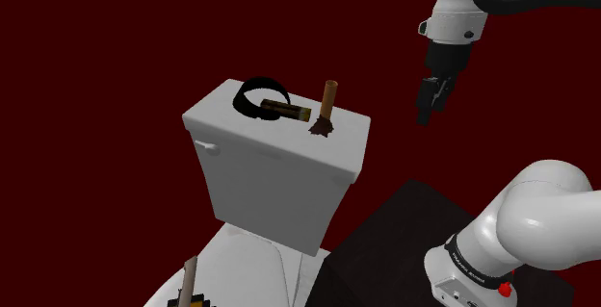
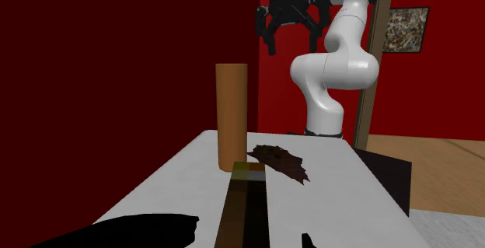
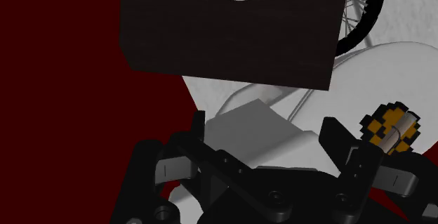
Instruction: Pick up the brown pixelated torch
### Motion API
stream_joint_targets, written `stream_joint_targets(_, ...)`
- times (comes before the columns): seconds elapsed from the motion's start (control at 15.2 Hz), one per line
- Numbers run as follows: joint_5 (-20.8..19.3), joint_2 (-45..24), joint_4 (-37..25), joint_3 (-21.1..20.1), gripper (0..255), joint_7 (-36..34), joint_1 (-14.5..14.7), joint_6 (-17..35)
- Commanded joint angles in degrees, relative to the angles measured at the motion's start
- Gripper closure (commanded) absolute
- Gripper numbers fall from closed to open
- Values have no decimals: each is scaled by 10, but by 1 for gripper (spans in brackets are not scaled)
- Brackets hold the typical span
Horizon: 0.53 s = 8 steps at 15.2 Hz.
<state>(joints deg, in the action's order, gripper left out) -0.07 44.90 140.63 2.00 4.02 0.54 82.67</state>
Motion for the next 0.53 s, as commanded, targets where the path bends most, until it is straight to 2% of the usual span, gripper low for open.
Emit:
stream_joint_targets(0.0,0,0,0,0,0,0,0,0)
stream_joint_targets(0.46,-2,-131,-41,-3,0,53,31,123)
